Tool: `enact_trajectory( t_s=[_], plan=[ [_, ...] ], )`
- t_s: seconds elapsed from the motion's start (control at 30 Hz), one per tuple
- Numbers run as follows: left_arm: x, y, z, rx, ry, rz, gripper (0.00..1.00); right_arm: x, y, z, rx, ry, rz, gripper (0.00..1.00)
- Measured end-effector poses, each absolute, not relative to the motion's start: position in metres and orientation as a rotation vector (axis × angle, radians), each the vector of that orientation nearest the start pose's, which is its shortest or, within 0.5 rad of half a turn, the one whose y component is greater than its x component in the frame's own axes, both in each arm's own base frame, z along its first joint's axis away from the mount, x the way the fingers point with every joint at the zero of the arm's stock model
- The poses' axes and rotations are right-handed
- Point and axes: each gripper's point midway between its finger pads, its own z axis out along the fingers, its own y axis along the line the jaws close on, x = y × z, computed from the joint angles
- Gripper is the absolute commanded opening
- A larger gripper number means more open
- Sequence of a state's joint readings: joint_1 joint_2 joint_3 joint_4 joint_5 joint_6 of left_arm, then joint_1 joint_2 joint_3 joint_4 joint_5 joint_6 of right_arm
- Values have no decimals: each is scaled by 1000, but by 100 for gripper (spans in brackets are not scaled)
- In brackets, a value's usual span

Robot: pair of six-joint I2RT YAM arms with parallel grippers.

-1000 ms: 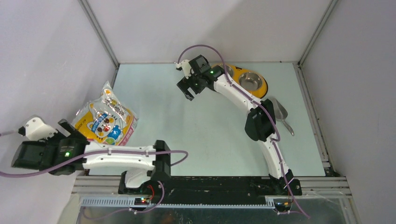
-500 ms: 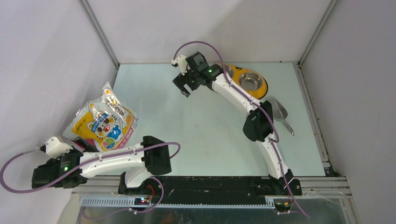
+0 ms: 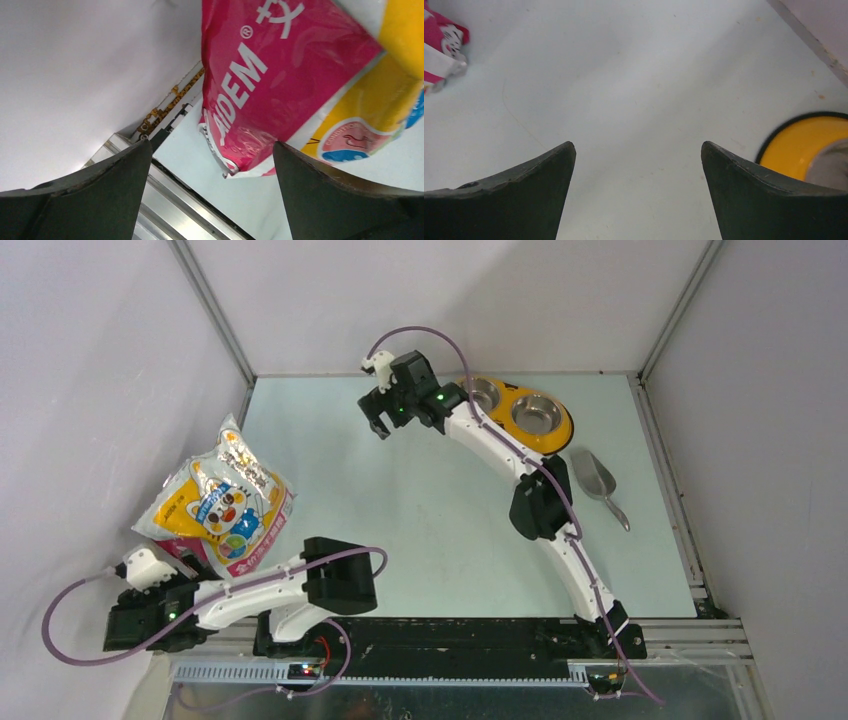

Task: Serve the pet food
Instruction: Move the pet food bag to the center of the board.

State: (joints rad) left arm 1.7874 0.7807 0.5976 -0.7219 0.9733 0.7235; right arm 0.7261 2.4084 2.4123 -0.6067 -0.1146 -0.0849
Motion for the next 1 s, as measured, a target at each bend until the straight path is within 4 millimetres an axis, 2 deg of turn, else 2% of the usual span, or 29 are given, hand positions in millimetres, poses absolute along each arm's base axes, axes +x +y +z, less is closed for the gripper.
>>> enact_trajectory(
  t_s=[0.13,0.37,0.53,0.77,0.87,1.0],
  plan=[
    [85,217,135,-708,1903,353,98,464,464,168,-926,1984,557,99],
    [80,227,125,-731,1924,350,98,432,513,137,-977,1990,686,100],
    [70,242,127,-746,1926,460,98,413,540,124,-1006,1981,770,100],
    [64,250,120,-789,1910,525,98,400,564,127,-1030,1927,856,100],
    [71,248,118,-765,1917,520,98,398,573,131,-1035,1889,879,100],
    [91,242,112,-696,1951,535,98,394,584,134,-1049,1843,906,100]
  ],
)
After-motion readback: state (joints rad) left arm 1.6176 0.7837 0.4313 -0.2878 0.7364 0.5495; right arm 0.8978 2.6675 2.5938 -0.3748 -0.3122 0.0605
